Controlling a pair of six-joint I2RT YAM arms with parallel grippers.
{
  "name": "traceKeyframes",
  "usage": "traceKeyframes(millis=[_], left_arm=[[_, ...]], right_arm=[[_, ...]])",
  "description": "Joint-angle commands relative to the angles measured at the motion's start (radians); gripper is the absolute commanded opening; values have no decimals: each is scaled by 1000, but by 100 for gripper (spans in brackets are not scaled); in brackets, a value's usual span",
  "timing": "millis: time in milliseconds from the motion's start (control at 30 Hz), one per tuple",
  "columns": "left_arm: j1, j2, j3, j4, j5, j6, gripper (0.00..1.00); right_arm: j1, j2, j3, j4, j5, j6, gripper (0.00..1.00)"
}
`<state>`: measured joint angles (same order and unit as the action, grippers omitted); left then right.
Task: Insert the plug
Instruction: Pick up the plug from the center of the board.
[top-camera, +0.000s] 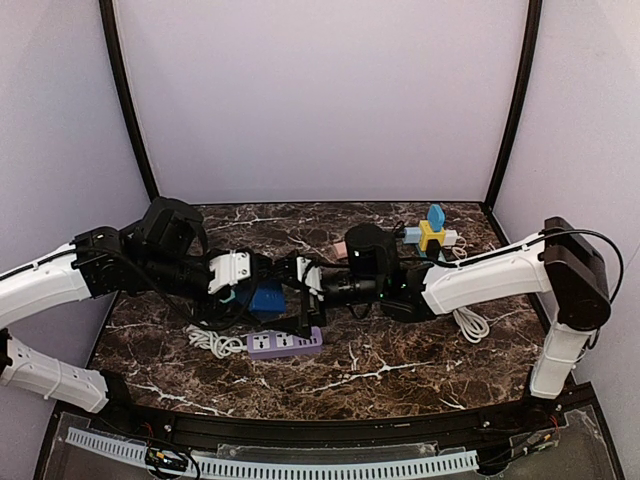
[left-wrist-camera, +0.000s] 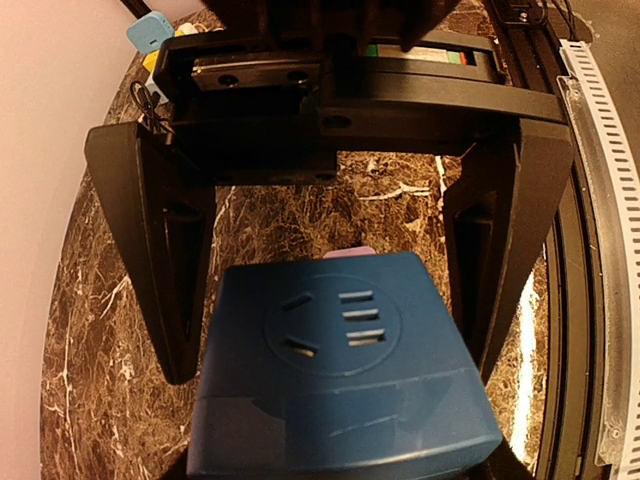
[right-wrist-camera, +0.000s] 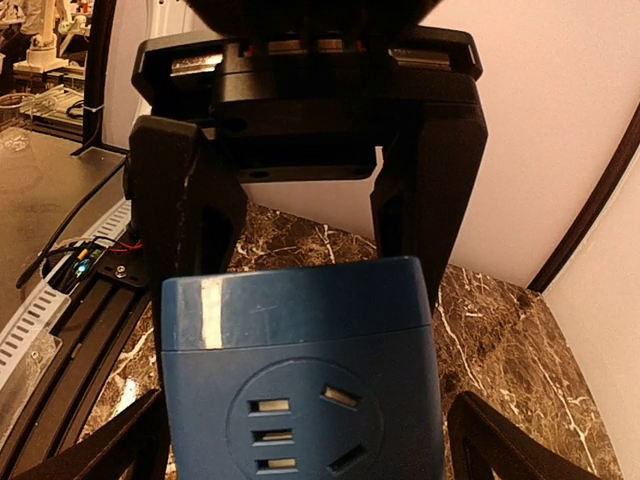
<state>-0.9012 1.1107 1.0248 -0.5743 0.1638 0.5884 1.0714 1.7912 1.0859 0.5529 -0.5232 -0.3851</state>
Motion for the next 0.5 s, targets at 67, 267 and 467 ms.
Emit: traceKeyframes(millis=[67,267,467], left_arm=[[-2,-67,-43,37,18,216,1],[-3,-230,-273,296,-10,1131,1],[-4,-238,-442,509,10,1715,1]], right_arm=[[-10,-21,25,-46,-124,-3,99],[-57,-73,118,-352,-202,35,99],[-37,-4,230,-489,-157,42,99]])
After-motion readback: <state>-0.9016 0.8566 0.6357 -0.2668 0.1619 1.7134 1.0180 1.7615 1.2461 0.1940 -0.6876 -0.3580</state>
